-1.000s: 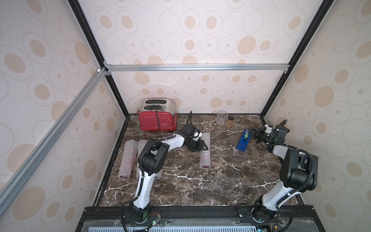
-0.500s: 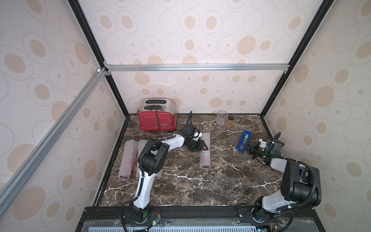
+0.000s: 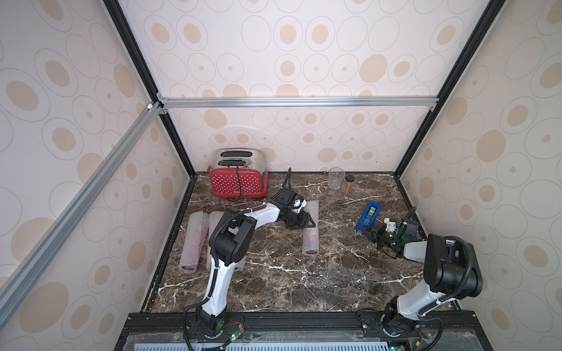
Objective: Wrap wine bottles in bubble wrap
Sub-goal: Tear off the tape using the Tape Cutter, then stick the tape on the bubble wrap.
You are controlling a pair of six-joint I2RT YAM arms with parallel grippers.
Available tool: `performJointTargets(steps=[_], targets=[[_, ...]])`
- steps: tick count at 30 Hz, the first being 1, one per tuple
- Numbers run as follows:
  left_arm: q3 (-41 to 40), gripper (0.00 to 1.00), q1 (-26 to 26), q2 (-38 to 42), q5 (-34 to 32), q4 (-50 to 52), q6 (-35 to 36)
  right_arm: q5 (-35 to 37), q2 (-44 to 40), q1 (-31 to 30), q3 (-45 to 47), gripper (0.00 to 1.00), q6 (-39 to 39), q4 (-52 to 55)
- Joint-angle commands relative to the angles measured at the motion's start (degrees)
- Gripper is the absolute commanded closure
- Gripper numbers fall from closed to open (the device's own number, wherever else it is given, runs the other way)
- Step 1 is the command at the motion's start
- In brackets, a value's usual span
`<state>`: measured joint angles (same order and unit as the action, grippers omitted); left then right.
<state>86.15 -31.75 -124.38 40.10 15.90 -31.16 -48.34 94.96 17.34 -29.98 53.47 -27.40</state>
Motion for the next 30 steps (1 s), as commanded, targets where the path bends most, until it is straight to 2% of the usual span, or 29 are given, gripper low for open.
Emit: performJointTargets(steps=[1,5,10,15,19,22,26,30], targets=[[-2.3,0.4,-1.4,-2.1,-4.5,9.1,2.4,8.5,4.2,-1.2,2.4,1.0,-2.7,6.5],[-2.6,0.4,-1.5,-1.8,-4.6,9.0,2.4,8.5,2.1,-2.3,2.6,1.0,-2.7,7.6],[-2.6,0.41,-1.6,-1.7,-4.4,9.0,2.5,8.1,-6.5,-4.8,2.8,1.0,-1.8,11.3],[-2.9,0.4,-1.7,-1.7,-4.9,8.9,0.7,10.5,-16.5,-13.1,3.1,1.0,3.6,12.4],[-5.0,0.41,-1.7,-1.2,-4.9,6.4,-3.7,16.3,-19.6,-21.4,4.0,1.0,12.1,5.5],[-7.3,0.41,-1.7,-0.7,-5.2,3.7,-8.0,23.8,-19.7,-28.1,4.4,1.0,17.3,-0.2],[-8.9,0.41,-1.7,-0.4,-5.2,0.4,-13.2,33.8,-16.9,-36.8,4.0,1.0,21.2,-6.5],[-10.0,0.41,-1.8,-0.2,-5.2,-2.0,-17.3,37.5,-11.7,-41.4,2.8,1.0,23.3,-13.1]])
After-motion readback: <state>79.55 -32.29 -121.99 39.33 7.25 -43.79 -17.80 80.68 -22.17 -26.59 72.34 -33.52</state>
